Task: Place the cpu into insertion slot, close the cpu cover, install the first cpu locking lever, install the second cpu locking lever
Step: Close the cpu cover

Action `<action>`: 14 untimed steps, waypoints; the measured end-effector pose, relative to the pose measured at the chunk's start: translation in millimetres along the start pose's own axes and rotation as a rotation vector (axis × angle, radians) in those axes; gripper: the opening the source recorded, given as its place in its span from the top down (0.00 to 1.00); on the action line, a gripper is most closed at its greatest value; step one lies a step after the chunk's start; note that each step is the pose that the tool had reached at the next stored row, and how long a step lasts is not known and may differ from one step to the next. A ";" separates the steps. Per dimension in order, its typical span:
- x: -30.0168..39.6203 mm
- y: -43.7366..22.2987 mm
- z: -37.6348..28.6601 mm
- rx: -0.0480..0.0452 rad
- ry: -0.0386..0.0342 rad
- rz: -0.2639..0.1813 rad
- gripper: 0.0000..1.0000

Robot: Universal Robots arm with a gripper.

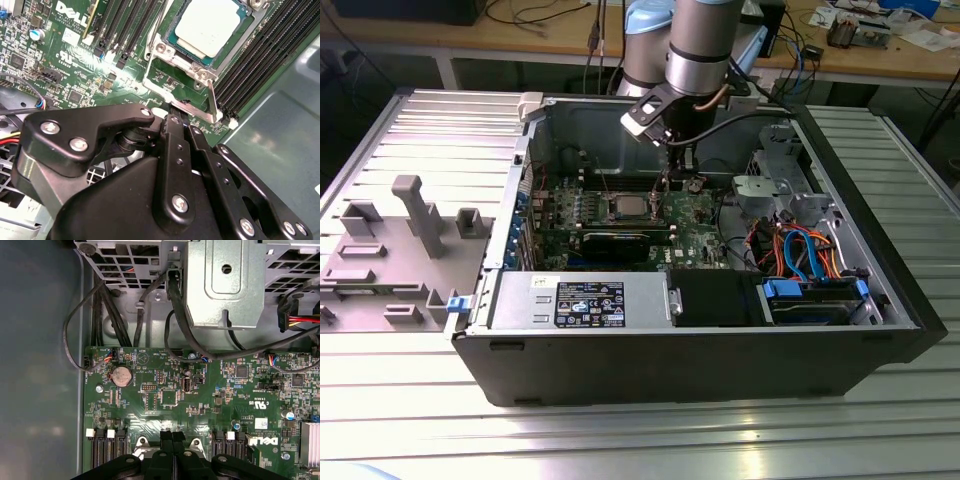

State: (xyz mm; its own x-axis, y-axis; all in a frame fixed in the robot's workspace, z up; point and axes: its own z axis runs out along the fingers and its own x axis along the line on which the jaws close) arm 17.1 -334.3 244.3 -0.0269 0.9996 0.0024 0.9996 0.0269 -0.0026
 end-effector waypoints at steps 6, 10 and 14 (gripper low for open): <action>0.0 -1.2 0.0 0.0000 0.0000 0.000 0.89; 0.1 -2.0 0.0 0.0000 0.0000 0.000 0.89; 0.1 -2.8 0.0 0.0000 0.0000 0.000 0.89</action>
State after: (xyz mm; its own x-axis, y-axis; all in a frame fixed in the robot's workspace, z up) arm 14.2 -334.3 244.3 -0.0269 0.9996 0.0023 0.9996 0.0269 -0.0026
